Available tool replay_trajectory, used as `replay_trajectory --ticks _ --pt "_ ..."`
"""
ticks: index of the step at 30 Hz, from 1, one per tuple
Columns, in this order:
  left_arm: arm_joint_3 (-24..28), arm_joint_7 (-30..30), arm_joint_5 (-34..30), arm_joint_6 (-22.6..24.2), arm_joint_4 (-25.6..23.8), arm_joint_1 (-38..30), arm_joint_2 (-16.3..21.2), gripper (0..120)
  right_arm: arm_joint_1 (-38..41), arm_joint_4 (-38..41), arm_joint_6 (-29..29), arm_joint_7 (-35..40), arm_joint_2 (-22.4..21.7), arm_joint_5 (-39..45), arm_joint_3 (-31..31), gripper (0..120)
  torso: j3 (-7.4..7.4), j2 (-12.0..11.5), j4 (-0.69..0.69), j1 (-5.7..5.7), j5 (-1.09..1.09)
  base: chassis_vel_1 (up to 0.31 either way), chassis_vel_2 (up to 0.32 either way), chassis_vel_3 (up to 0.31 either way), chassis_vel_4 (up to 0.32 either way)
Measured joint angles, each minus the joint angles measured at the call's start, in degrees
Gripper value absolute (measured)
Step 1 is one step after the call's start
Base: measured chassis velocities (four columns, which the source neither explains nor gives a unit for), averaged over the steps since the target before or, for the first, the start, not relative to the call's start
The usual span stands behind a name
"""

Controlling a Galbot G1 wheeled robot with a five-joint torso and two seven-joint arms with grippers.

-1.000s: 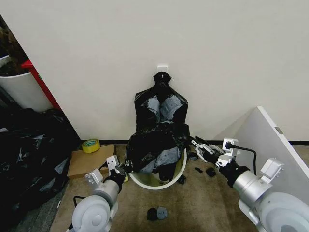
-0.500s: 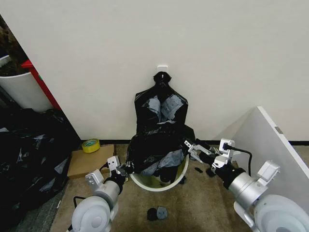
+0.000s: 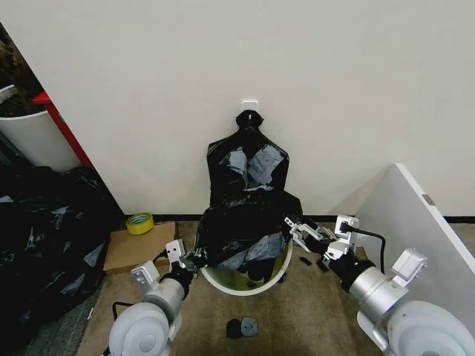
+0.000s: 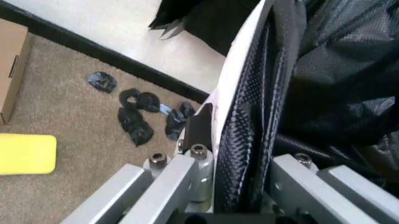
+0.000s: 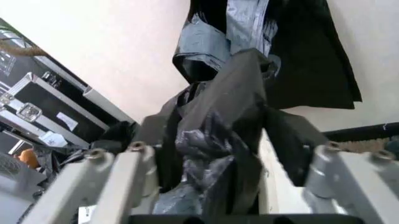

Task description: Place the garbage bag over the trash bin.

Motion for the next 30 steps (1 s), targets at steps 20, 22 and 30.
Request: replay_trajectory --ticks 20,22,30 --pt "0.0 0.1 -0.1 -0.3 -0.2 0.1 -0.3 1 -0.4 -0.2 0.7 0.8 0.2 -2.6 0.1 0 0.0 0.0 0.0 0.0 0.0 0.0 0.0 0.0 0.0" --pt "-0.2 0.3 -0.4 -0.7 -0.3 0.1 -0.4 1 -0.7 -0.3 0.5 3.1 0.3 -2.7 0.5 0 0.0 0.0 0.0 0.0 0.0 0.0 0.0 0.0 0.0" --pt "-0.4 0.6 -1.8 -2.2 -0.2 -0.6 -1.1 1 -4.3 -2.0 -1.6 6.6 0.2 -4.8 3.2 0 0.0 0.0 0.0 0.0 0.01 0.0 0.0 0.0 0.0"
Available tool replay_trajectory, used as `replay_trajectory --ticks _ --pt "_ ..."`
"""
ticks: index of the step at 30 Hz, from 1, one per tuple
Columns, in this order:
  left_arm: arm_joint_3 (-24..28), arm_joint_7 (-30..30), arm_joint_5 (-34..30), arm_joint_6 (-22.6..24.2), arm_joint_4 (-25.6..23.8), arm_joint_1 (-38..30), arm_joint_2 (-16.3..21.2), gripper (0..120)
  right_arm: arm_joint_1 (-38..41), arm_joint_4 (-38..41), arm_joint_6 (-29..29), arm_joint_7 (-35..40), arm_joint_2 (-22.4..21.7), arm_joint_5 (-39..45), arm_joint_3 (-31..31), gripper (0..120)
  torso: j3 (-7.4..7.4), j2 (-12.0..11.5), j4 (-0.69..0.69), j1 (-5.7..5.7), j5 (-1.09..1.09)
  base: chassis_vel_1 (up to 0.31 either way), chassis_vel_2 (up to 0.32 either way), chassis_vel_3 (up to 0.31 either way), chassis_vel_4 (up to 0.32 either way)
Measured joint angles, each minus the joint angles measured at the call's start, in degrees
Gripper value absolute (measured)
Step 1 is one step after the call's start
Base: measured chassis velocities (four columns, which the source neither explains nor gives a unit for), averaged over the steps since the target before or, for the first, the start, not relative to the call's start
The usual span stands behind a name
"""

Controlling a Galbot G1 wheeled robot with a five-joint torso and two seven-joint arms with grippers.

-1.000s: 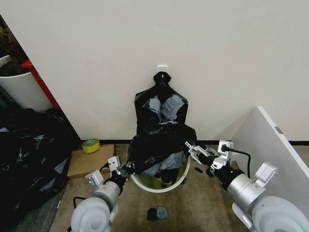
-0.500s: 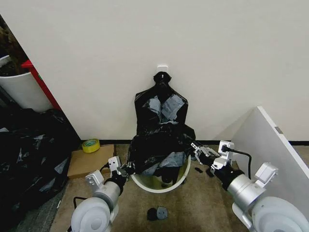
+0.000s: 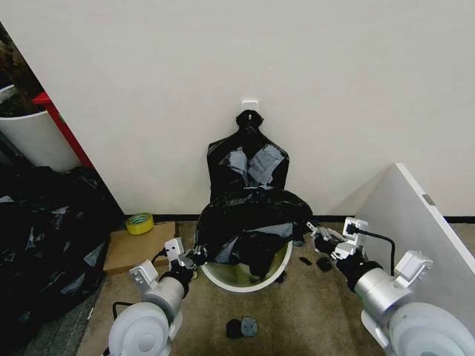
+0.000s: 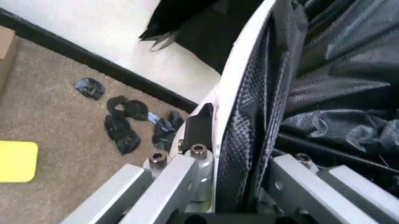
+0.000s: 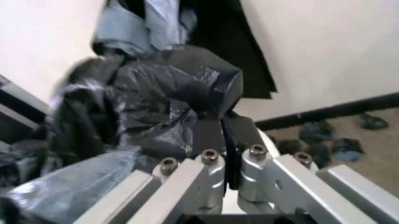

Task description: Place the garbage bag over the trash bin.

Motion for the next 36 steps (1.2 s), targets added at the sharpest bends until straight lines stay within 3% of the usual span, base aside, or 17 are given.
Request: replay_trajectory --ticks 19,32,36 --pt "-0.5 -2.6 -2.7 -2.2 -0.8 -1.0 -2.5 1 -8.9 -2.0 -2.7 -10.0 -0.4 -4.2 1.4 0 0.0 0.0 0.01 0.0 0.0 0.0 0.0 0.0 0.0" --pt "0.0 -4.3 -4.8 -1.3 -0.2 -1.9 -1.4 1 -10.2 -5.6 0.6 -15.0 4.5 -13.5 -2.4 0 0.0 0.0 0.01 0.0 0.0 0.0 0.0 0.0 0.0" --pt "0.2 -4.4 -5.0 -0.7 0.6 -2.3 -1.2 1 -11.9 -4.5 2.5 -15.1 5.1 -16.6 -2.1 12 0.0 0.0 0.01 0.0 -0.01 0.0 0.0 0.0 0.0"
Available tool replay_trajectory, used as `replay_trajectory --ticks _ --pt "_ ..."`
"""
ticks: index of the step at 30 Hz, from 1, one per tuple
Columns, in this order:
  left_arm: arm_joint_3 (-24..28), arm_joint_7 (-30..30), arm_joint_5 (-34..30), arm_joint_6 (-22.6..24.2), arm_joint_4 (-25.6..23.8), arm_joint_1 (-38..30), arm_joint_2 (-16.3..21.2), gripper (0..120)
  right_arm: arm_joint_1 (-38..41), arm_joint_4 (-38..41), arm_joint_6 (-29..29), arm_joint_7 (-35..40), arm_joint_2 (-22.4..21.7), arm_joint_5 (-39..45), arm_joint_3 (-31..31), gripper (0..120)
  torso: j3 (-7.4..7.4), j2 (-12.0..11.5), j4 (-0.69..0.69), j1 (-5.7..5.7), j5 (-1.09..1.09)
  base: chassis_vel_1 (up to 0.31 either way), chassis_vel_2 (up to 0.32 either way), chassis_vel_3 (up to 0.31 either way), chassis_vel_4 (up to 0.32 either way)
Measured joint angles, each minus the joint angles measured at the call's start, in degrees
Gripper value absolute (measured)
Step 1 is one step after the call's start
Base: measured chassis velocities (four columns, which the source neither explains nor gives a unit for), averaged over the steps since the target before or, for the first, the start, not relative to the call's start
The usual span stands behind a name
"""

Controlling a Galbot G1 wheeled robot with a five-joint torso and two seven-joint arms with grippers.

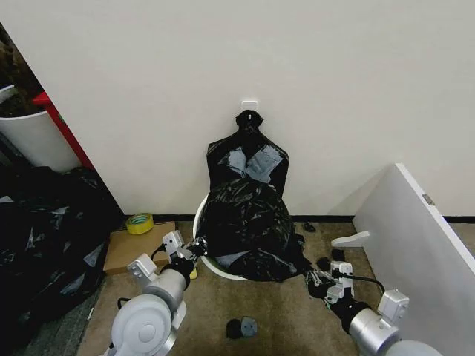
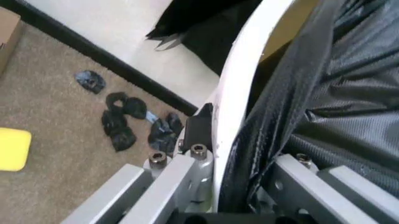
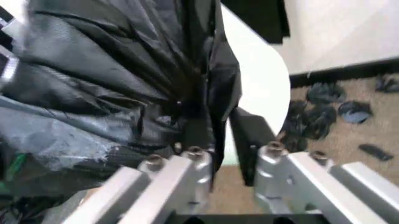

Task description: Place the garbage bag over the trash bin.

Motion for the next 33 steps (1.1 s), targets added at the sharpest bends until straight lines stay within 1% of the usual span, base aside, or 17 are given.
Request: replay_trajectory --ticks 2,3,4,5,6,8,11,12,14,16,19,20,21,22,25,28,33 --pt "0.1 -0.1 -0.1 0.2 0.8 -0.4 -0.1 1 -1.6 0.6 1.6 0.4 0.6 -1.9 0.4 20 0.0 0.0 0.0 0.0 0.0 0.0 0.0 0.0 0.0" --pt "0.1 -0.2 -0.1 0.3 1.0 -0.5 -0.2 1 -1.9 0.7 1.9 0.5 0.7 -2.1 0.6 22 0.0 0.0 -0.01 0.0 0.0 0.0 0.0 0.0 0.0" --pt "0.3 -0.4 -0.3 0.4 1.6 -0.8 -0.3 1 -3.3 1.0 2.9 1.0 1.2 -2.3 1.4 27 0.0 0.0 -0.01 0.0 0.0 0.0 0.0 0.0 0.0" --pt "0.4 -0.4 -0.4 0.5 1.8 -0.9 -0.4 1 -4.0 1.1 3.6 1.3 1.5 -2.2 2.1 31 0.0 0.0 -0.01 0.0 0.0 0.0 0.0 0.0 0.0" --pt "0.4 -0.4 -0.4 0.5 1.8 -0.9 -0.4 1 -4.0 1.1 3.6 1.3 1.5 -2.2 2.1 31 0.0 0.0 -0.01 0.0 0.0 0.0 0.0 0.0 0.0" --pt "0.6 -0.4 -0.5 0.7 2.1 -1.1 -0.3 1 -4.9 1.1 4.9 1.9 1.9 -1.5 3.3 41 0.0 0.0 -0.01 0.0 0.0 0.0 0.0 0.0 0.0" --pt "0.7 -0.6 -0.5 0.8 2.6 -1.3 -0.1 1 -5.9 1.5 6.9 2.3 2.6 -1.3 4.3 50 0.0 0.0 0.0 0.0 0.0 0.0 0.0 0.0 0.0" --pt "0.9 -0.8 -0.5 1.0 3.1 -1.6 0.1 1 -6.7 2.2 8.2 2.3 3.1 -1.4 4.9 58 0.0 0.0 0.0 0.0 0.0 0.0 0.0 0.0 0.0" --pt "1.0 -0.9 -0.4 1.2 3.3 -1.7 0.1 1 -7.1 2.6 8.9 2.2 3.3 -1.8 5.3 61 0.0 0.0 -0.01 0.0 0.0 0.0 0.0 0.0 0.0" --pt "1.3 -1.0 -0.1 1.6 3.7 -1.9 0.5 1 -7.8 3.5 10.9 1.9 3.5 -3.6 6.7 70 0.0 0.0 -0.01 0.0 0.0 0.0 0.0 0.0 0.0" --pt "1.6 -0.9 1.1 2.4 4.2 -2.0 1.1 1 -8.7 5.0 13.0 0.7 3.3 -6.8 8.4 79 0.0 0.0 -0.01 0.0 0.0 0.0 0.0 0.0 0.0" --pt "1.8 -0.7 2.0 3.1 4.4 -2.2 1.5 1 -9.4 6.2 13.7 -1.4 2.6 -9.1 9.5 86 0.0 0.0 0.0 0.0 -0.01 0.0 0.0 0.0 0.0" --pt "1.8 -0.7 2.0 3.1 4.4 -2.2 1.5 1 -9.4 6.2 13.7 -1.4 2.6 -9.1 9.5 86 0.0 0.0 0.0 0.0 -0.01 0.0 0.0 0.0 0.0" --pt "2.0 -0.5 2.4 3.6 4.5 -2.4 1.6 1 -9.8 6.5 13.9 -3.0 2.0 -11.0 9.5 91 0.0 0.0 0.0 0.0 -0.01 0.0 0.0 0.0 0.0" --pt "2.5 -0.2 3.8 4.3 4.9 -3.1 1.7 1 -9.6 6.6 12.6 -4.9 0.7 -16.2 7.8 99 0.0 0.0 -0.02 0.0 -0.01 0.0 0.0 0.0 0.0" --pt "3.2 0.5 5.9 5.1 5.3 -3.9 1.7 1 -8.0 6.6 7.3 -6.7 -2.6 -20.9 4.2 100 0.0 0.0 0.0 0.0 0.0 0.0 0.0 0.0 0.0" --pt "3.7 1.3 7.8 5.9 5.2 -4.0 2.1 1 -5.4 6.6 2.2 -9.0 -7.2 -21.1 2.3 100 0.0 0.0 0.0 0.0 0.0 0.0 0.0 0.0 0.0"
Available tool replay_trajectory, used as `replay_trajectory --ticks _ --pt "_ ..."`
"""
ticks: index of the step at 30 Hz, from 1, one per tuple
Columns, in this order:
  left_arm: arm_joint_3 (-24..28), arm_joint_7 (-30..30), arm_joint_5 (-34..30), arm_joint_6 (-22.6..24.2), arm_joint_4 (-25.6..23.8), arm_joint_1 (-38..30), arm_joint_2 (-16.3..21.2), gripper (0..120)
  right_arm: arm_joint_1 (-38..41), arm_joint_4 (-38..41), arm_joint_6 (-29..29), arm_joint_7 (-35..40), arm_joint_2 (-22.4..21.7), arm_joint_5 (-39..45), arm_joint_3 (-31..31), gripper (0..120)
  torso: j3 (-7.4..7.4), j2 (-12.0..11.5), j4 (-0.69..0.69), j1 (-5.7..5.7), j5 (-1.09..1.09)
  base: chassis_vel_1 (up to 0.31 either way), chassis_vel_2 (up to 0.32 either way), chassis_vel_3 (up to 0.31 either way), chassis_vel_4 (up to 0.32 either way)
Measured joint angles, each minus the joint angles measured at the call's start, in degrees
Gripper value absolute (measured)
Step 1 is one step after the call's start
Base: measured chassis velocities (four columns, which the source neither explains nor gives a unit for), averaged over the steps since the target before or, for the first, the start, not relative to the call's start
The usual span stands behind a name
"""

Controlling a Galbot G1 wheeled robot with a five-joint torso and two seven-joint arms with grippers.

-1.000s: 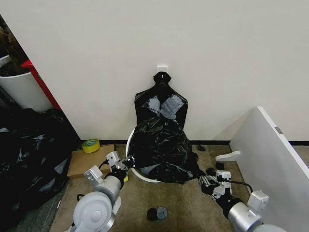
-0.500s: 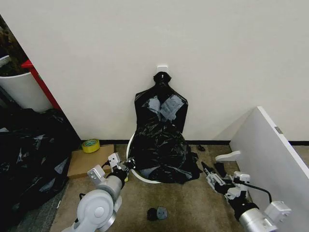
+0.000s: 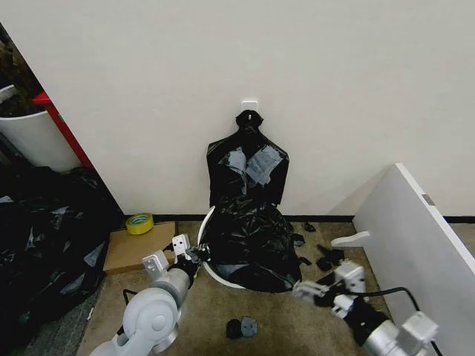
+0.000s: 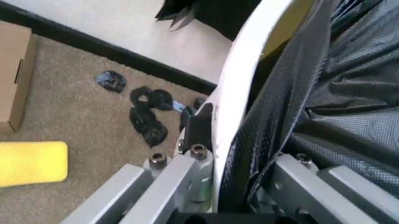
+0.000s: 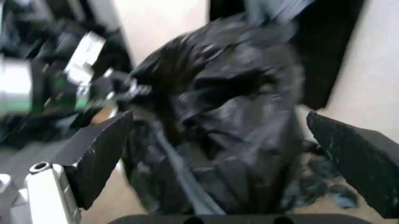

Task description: Place the garbage bag over the trash bin.

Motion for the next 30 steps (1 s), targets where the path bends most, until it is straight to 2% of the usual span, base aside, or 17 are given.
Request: replay_trajectory --ticks 3,5,12,19,20,21,26,28,30 --pt "0.3 0.9 1.7 0.6 -0.5 0.5 0.5 1 4.2 0.0 -6.4 -0.6 -3.6 7.4 -1.3 100 0.0 0.0 0.01 0.0 0.0 0.0 0.0 0.0 0.0" --pt "0.5 1.2 2.4 0.7 -0.7 0.6 0.6 1 5.6 0.0 -8.1 -0.6 -4.5 9.5 -1.9 100 0.0 0.0 0.02 0.0 0.01 0.0 0.0 0.0 0.0" --pt "1.4 2.3 4.7 1.0 -1.5 1.4 0.7 1 7.8 0.0 -9.8 -0.9 -5.8 11.6 -5.8 99 0.0 0.0 0.0 0.0 0.0 0.0 0.0 0.0 0.0" --pt "2.9 2.6 5.7 1.1 -1.4 1.4 0.3 1 8.2 -0.1 -10.6 -0.6 -5.9 12.1 -6.8 74 0.0 0.0 -0.01 0.0 0.0 0.0 0.0 0.0 0.0" --pt "2.9 2.6 5.7 1.1 -1.4 1.4 0.3 1 8.2 -0.1 -10.6 -0.6 -5.9 12.1 -6.8 74 0.0 0.0 -0.01 0.0 0.0 0.0 0.0 0.0 0.0" --pt "3.1 2.6 5.9 1.1 -1.4 1.5 0.2 1 8.2 -0.1 -10.7 -0.6 -5.9 12.0 -7.0 67 0.0 0.0 0.0 0.0 0.0 0.0 0.0 0.0 0.0" --pt "3.5 2.7 6.0 1.1 -1.5 1.7 -0.2 1 8.1 -0.1 -11.4 -0.5 -6.3 10.4 -7.9 47 0.0 0.0 0.0 0.0 0.0 0.0 0.0 0.0 0.0" --pt "3.5 2.7 6.0 1.1 -1.5 1.7 -0.3 1 8.1 -0.1 -11.5 -0.5 -6.3 10.1 -7.9 45 0.0 0.0 0.0 0.0 0.0 0.0 0.0 0.0 0.0" --pt "3.4 2.7 6.0 1.1 -1.8 1.8 -0.3 1 7.7 -0.3 -11.7 -0.5 -6.5 9.6 -8.1 35 0.0 0.0 0.0 0.0 0.0 0.0 0.0 0.0 0.0"
